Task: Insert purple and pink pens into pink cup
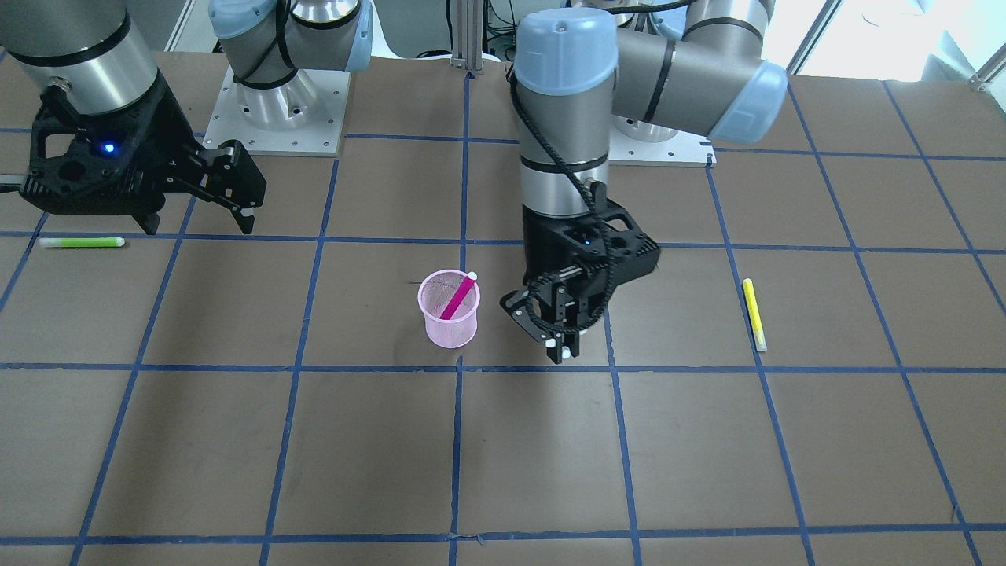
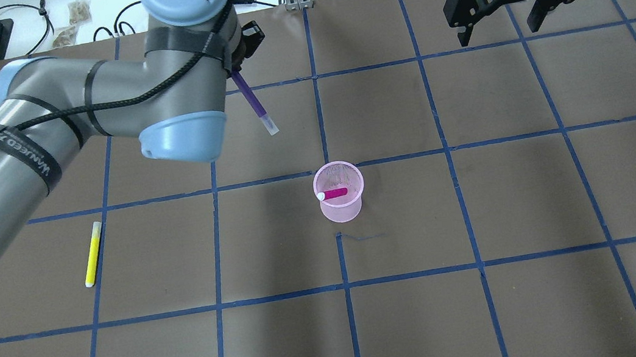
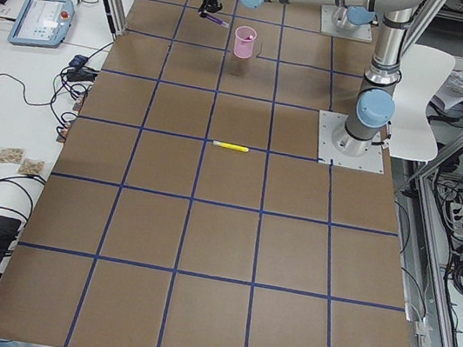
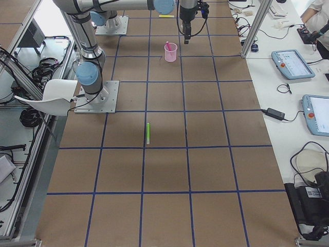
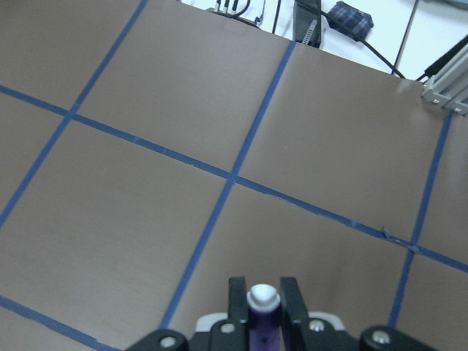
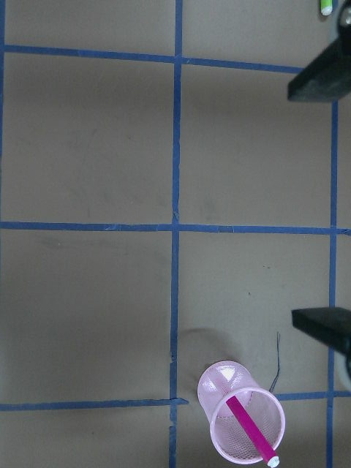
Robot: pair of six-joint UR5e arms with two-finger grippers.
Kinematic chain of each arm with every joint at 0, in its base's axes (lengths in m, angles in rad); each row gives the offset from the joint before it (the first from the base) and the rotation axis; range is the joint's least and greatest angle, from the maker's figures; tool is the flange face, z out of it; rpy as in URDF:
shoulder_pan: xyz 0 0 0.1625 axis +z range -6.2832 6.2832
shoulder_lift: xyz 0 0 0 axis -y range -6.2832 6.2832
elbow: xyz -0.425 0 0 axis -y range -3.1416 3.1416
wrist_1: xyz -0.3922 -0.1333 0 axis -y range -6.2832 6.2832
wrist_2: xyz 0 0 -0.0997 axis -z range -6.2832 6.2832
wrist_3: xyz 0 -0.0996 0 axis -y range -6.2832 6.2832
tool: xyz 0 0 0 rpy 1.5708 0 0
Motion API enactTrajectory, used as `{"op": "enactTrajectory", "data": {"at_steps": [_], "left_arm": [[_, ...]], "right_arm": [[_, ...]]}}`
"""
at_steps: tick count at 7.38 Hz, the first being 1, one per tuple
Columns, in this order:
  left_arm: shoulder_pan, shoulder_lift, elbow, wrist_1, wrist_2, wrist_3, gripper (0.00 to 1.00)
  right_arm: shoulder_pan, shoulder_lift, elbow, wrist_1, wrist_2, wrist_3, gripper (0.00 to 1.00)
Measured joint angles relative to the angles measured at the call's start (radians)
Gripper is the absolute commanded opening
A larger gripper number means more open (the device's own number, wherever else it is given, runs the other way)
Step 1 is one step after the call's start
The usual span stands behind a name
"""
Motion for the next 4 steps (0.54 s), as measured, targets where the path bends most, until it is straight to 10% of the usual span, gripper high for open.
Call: {"op": "enactTrajectory", "data": {"at_steps": [4], "left_arm": [[-0.166, -0.035, -0.056, 0.001, 0.116, -0.182, 0.0]], "right_arm": [[-0.004, -0.012, 0.032, -0.052, 0.002, -0.01, 1.0]]}}
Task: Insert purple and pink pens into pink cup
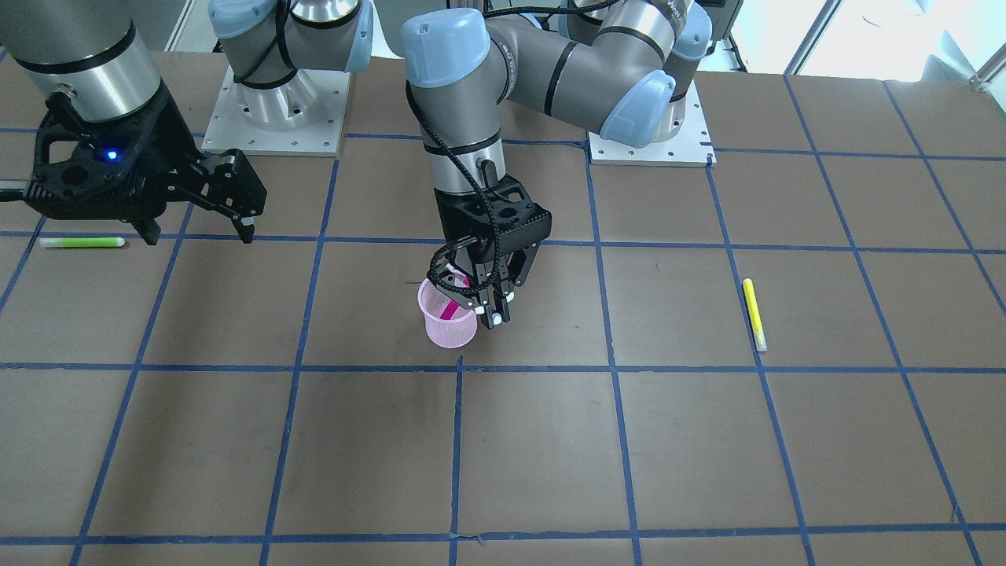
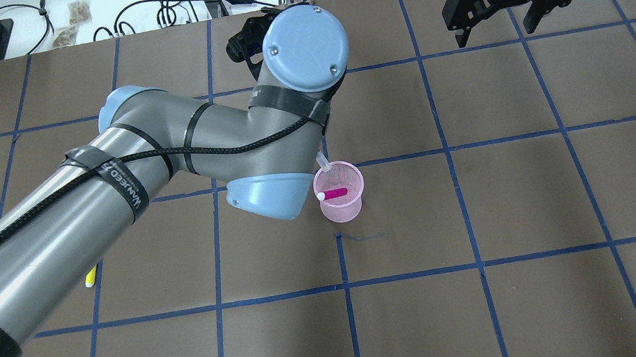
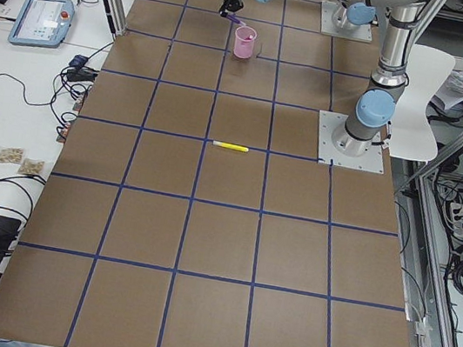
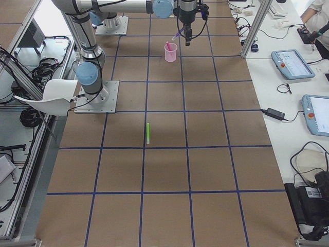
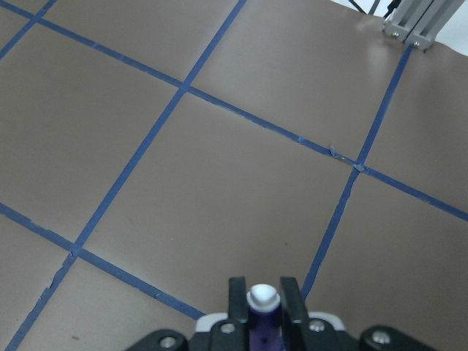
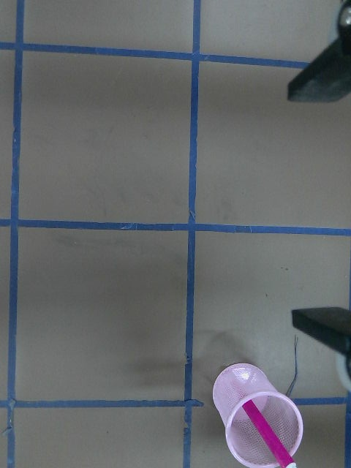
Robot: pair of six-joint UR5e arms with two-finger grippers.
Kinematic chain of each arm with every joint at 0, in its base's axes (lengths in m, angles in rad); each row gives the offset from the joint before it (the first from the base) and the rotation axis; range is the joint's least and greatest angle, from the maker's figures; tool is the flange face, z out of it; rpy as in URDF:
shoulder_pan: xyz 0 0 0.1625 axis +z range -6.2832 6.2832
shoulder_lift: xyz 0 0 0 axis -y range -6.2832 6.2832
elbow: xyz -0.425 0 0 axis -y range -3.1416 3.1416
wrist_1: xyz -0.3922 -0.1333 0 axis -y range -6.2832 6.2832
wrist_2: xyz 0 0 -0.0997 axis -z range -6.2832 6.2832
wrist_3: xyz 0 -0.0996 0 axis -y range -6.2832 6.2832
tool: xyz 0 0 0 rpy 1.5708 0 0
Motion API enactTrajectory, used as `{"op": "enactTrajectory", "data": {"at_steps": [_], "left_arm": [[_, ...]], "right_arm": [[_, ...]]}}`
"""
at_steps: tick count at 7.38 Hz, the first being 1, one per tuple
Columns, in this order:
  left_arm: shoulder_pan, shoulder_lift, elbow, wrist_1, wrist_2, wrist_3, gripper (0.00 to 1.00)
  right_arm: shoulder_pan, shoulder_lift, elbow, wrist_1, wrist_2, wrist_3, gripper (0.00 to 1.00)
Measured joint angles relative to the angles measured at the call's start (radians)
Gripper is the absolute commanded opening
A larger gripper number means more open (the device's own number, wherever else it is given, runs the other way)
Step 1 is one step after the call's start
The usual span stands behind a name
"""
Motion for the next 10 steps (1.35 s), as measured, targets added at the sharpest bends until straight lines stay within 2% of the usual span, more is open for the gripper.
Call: {"op": "enactTrajectory", "data": {"at_steps": [8, 9, 10], "left_arm": [[-0.047, -0.083, -0.006, 0.0, 0.009, -0.025, 0.0], [-0.048, -0.09, -0.006, 0.0, 0.009, -0.024, 0.25], [-0.051, -0.095, -0.006, 0.0, 0.008, -0.024, 0.3]], "right_arm": [[-0.001, -0.001, 0.001, 0.001, 0.0, 0.012, 1.0], [-0.001, -0.001, 0.001, 0.0, 0.0, 0.012, 1.0], [-0.001, -0.001, 0.001, 0.0, 0.0, 0.012, 1.0]]}}
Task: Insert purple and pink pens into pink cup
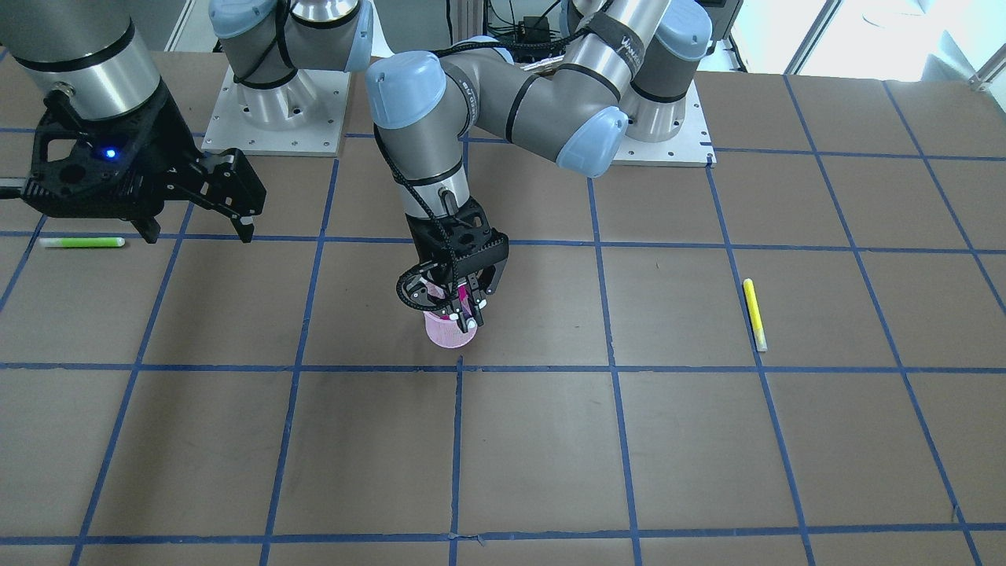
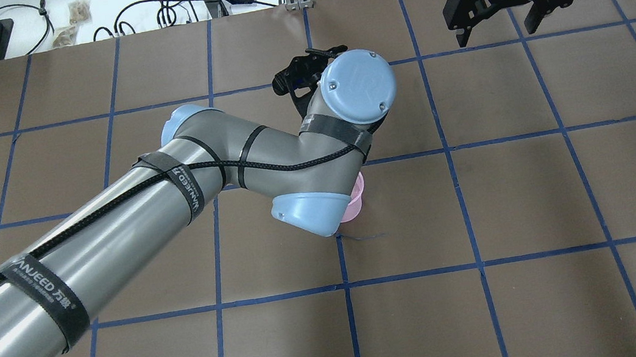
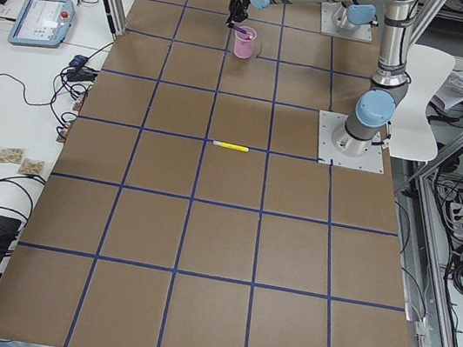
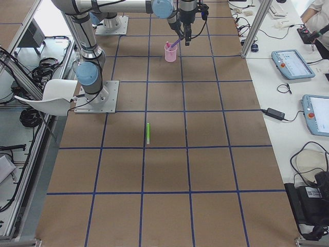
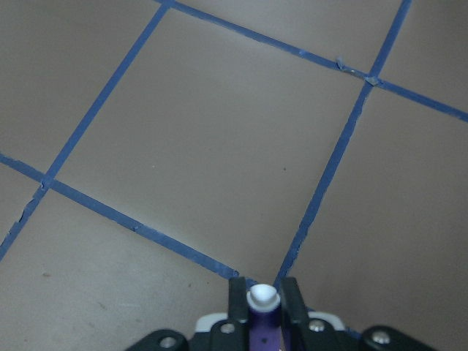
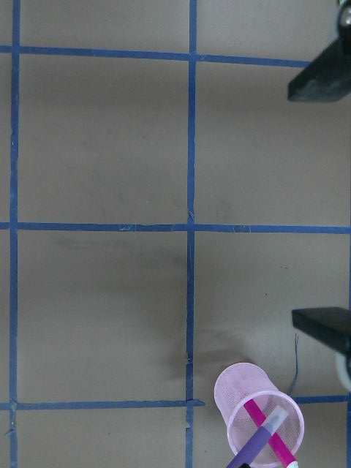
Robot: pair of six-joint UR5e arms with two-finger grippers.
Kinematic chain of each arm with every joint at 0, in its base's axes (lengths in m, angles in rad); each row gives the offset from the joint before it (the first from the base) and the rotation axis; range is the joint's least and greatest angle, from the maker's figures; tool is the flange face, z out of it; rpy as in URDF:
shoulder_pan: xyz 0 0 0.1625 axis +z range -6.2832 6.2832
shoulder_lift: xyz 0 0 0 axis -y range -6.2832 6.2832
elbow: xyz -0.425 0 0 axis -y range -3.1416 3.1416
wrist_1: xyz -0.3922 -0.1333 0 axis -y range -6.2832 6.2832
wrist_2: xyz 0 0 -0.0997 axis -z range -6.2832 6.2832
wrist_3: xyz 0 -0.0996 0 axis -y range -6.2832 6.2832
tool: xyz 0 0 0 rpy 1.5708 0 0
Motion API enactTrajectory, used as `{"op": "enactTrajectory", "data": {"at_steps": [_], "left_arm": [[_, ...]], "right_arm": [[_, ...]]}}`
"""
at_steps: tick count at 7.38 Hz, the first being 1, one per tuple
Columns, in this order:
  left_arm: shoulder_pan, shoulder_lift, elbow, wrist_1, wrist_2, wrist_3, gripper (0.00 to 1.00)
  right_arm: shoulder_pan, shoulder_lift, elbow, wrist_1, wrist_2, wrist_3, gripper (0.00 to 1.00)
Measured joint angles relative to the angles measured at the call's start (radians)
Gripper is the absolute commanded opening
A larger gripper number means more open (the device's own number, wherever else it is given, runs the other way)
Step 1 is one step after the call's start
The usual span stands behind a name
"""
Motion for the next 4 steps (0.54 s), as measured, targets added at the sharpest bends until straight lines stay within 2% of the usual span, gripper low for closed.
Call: {"op": "enactTrajectory", "data": {"at_steps": [3, 4], "left_arm": [[-0.027, -0.009, -0.017, 0.0, 0.002, -0.002, 0.34], [-0.035, -0.01, -0.02, 0.0, 0.003, -0.002, 0.7]], "right_arm": [[0.0, 0.0, 0.0, 0.0, 0.0, 0.0, 1.0], [0.0, 0.0, 0.0, -0.001, -0.001, 0.001, 1.0]]}}
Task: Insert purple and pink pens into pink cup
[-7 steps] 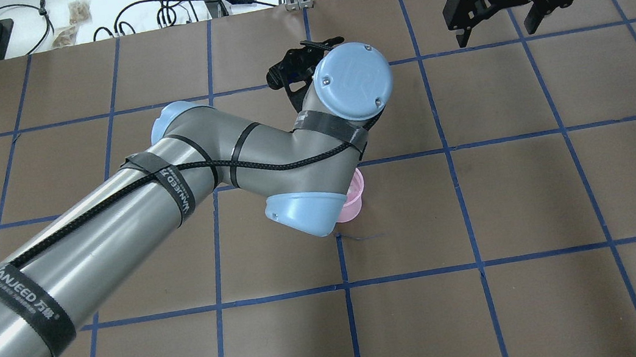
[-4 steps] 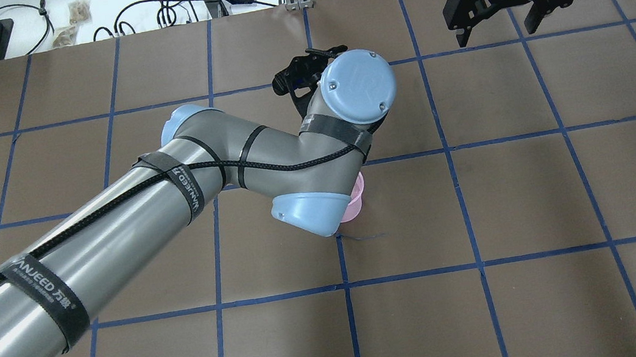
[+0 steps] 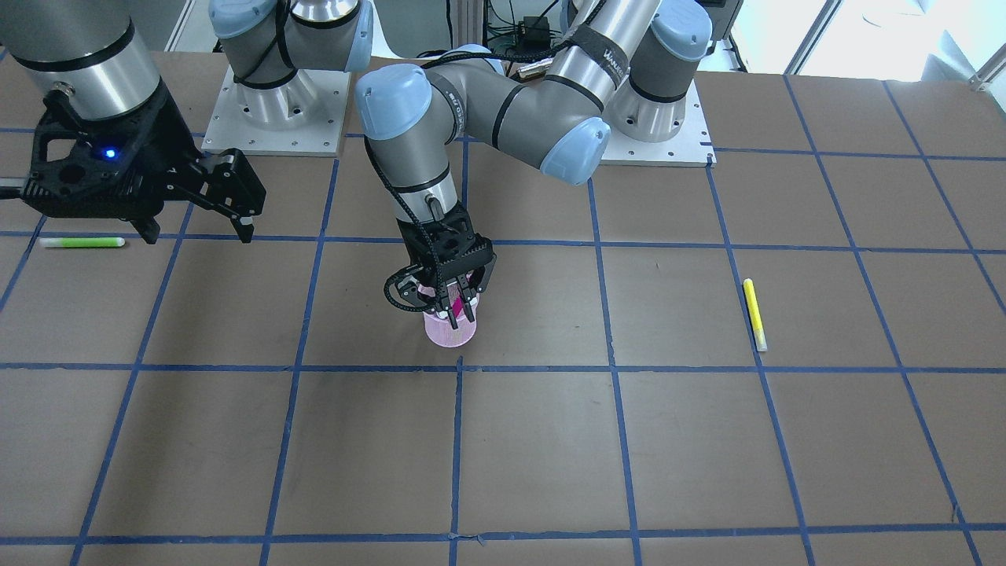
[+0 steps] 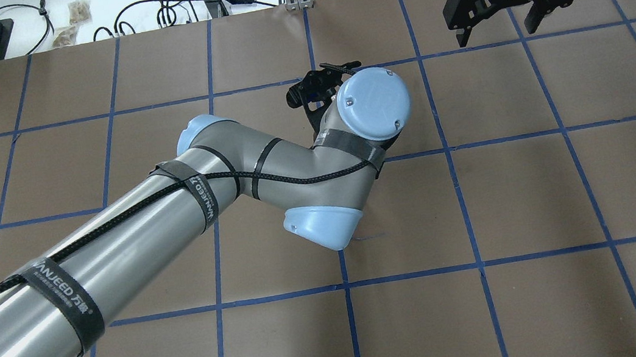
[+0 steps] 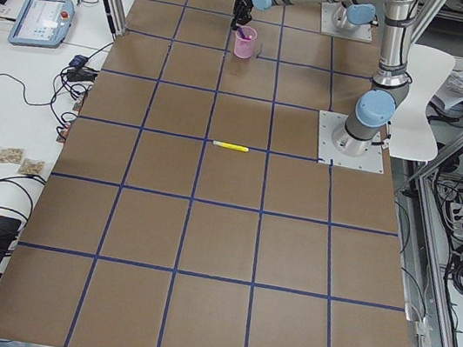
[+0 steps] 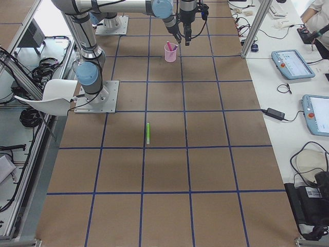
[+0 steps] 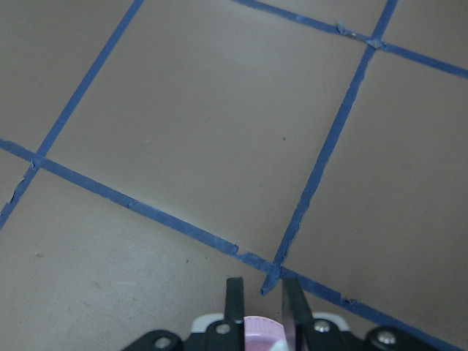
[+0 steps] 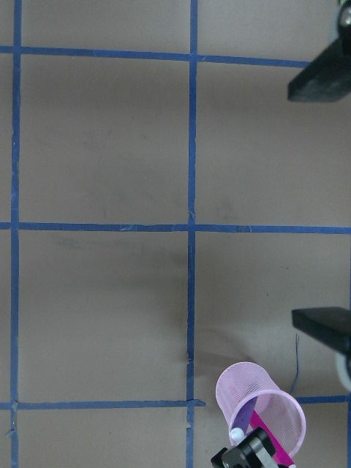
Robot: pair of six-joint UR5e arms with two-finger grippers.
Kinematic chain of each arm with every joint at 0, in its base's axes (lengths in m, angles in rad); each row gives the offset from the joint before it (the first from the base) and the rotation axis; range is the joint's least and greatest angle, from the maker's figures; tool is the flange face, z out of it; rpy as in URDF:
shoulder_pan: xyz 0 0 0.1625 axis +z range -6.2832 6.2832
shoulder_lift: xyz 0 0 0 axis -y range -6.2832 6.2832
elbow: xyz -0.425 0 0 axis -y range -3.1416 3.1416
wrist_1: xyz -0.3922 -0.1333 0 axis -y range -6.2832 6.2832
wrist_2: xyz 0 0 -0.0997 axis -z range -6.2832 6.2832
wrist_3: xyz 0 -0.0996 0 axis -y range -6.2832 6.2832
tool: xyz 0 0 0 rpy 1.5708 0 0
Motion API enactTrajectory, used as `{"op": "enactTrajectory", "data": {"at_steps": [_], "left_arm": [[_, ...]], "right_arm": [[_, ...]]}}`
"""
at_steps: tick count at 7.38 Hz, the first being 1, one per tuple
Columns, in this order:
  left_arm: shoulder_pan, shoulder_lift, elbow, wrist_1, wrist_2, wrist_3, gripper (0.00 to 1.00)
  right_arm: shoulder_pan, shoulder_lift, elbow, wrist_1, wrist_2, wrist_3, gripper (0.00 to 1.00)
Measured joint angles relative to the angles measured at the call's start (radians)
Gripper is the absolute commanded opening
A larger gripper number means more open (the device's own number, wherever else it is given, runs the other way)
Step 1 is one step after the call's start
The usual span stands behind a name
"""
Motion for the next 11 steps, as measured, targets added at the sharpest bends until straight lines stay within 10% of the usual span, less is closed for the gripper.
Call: {"op": "enactTrajectory", "data": {"at_steps": [1, 5, 11], "left_arm": [[-0.004, 0.0, 0.0, 0.0, 0.0, 0.001, 1.0], [0.024, 0.071, 0.024, -0.025, -0.027, 0.163, 1.0], [0.454, 0.232, 0.127, -0.443, -0.35, 0.78, 1.0]], "right_arm": [[0.0, 0.0, 0.0, -0.001, 0.0, 0.0, 1.0], [0.0, 0.0, 0.0, -0.002, -0.001, 0.001, 1.0], [0.0, -0.01, -0.002, 0.034, 0.001, 0.007, 1.0]]}}
